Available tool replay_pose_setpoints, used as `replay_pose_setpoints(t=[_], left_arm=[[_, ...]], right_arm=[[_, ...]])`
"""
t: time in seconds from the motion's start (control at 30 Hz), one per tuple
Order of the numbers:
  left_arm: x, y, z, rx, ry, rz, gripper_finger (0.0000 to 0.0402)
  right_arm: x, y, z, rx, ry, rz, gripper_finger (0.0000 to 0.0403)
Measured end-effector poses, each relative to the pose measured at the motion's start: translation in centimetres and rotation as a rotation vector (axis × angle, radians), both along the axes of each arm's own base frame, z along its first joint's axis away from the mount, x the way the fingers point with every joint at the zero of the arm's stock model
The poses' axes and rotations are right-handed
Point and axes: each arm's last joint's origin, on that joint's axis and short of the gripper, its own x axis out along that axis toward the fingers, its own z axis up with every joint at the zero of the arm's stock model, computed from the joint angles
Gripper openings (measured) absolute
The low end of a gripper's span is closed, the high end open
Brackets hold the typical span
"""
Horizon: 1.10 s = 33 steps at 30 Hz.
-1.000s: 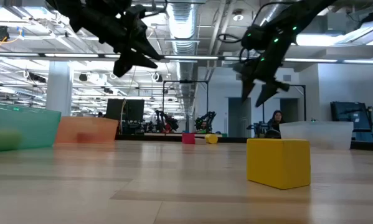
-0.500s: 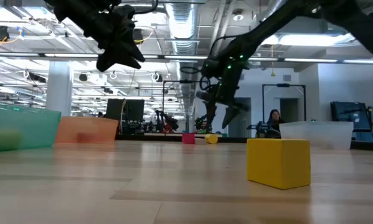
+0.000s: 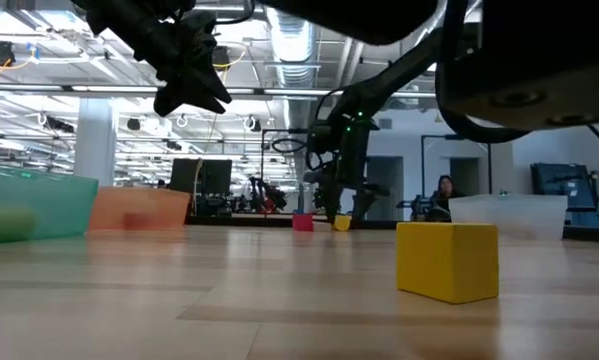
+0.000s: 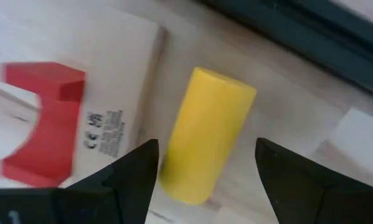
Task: Sort & place blocks by color
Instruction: Put the yellow wooden block into the green bin
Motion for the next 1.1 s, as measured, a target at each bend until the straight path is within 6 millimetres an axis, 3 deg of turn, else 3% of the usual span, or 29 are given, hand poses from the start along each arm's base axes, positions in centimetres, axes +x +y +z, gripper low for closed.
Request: replay_pose_setpoints(t=[0.27, 0.37, 0.57, 0.67, 0.93, 1.1], left_arm=[[-0.1, 0.0, -0.2, 0.009, 0.026, 0.011, 0.0103], [-0.1, 0.0, -0.2, 0.010, 0.026, 0.011, 0.0103], [-0.3, -0.1, -0.5, -0.005, 0.061, 0.011, 0.0103], [-0.5, -0.1, -0.7, -0.016, 0.085, 0.011, 0.0103], [-0.7, -0.3, 0.6, 0.077, 0.004, -0.040, 0.0103], [-1.0, -0.5, 2.2, 0.244, -0.090, -0.128, 0.0103]], right_arm=[[0.0, 0.0, 0.3, -0.004, -0.008, 0.000, 0.0265], [0.0, 0.0, 0.3, -0.004, -0.007, 0.000, 0.0224], [0.1, 0.0, 0.4, -0.002, -0.026, 0.035, 0.0099], [-0.2, -0.1, 1.0, -0.006, -0.033, 0.050, 0.0093], [-1.6, 0.7, 7.8, -0.006, -0.218, 0.130, 0.0093], [-2.6, 4.1, 13.0, 0.079, -0.394, 0.360, 0.0093]])
